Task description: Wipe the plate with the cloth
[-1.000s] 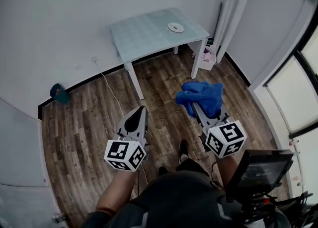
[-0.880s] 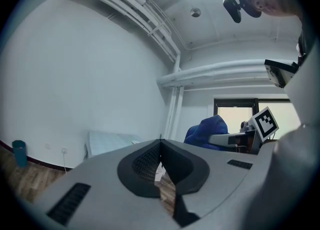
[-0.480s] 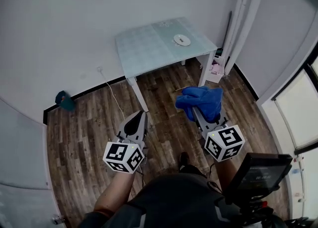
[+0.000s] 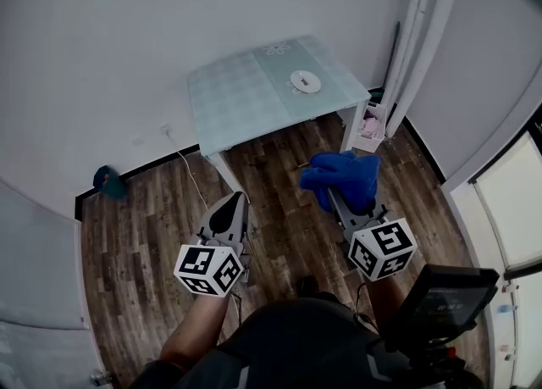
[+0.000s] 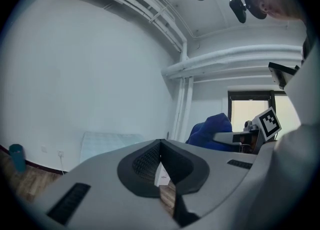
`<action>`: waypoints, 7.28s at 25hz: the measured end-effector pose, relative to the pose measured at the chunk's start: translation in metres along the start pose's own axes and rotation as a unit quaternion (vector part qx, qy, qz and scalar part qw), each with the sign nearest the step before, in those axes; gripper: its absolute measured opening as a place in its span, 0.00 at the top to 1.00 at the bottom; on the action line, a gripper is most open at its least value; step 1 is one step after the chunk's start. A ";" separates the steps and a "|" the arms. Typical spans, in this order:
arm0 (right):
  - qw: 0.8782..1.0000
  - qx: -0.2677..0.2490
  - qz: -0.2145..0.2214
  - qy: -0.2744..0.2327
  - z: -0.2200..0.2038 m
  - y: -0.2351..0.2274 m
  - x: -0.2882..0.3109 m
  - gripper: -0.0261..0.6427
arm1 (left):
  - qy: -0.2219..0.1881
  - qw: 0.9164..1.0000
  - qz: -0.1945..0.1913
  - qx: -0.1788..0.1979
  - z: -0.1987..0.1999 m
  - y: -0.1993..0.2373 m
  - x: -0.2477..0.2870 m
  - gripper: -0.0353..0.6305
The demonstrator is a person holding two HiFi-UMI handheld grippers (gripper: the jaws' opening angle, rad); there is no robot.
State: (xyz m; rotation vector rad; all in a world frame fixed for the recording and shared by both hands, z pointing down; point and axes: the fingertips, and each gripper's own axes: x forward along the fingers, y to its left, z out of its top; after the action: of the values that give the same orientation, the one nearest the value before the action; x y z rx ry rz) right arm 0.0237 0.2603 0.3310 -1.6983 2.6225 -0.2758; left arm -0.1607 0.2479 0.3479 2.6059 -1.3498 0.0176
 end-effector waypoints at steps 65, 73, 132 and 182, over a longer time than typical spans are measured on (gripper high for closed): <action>0.996 0.006 -0.076 0.034 0.041 -0.223 0.317 0.81 | 0.064 0.995 -0.078 -0.025 0.041 0.186 0.386 0.93; 0.997 0.024 -0.073 0.029 0.044 -0.297 0.330 0.81 | 0.090 0.993 -0.066 -0.025 0.029 0.170 0.452 0.93; 0.936 -0.081 0.101 0.327 -0.177 -0.355 0.633 0.81 | 0.283 0.950 -0.036 -0.124 -0.138 0.299 0.652 0.93; 0.936 -0.026 0.116 0.331 -0.166 -0.334 0.568 0.81 | 0.235 0.963 0.011 -0.128 -0.121 0.289 0.611 0.93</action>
State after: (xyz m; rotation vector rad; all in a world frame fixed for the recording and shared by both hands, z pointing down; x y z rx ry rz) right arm 0.0744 -0.3634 0.5958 -1.4681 3.2738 -0.9255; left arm -0.0286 -0.3841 0.5819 2.1855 -1.1219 0.4109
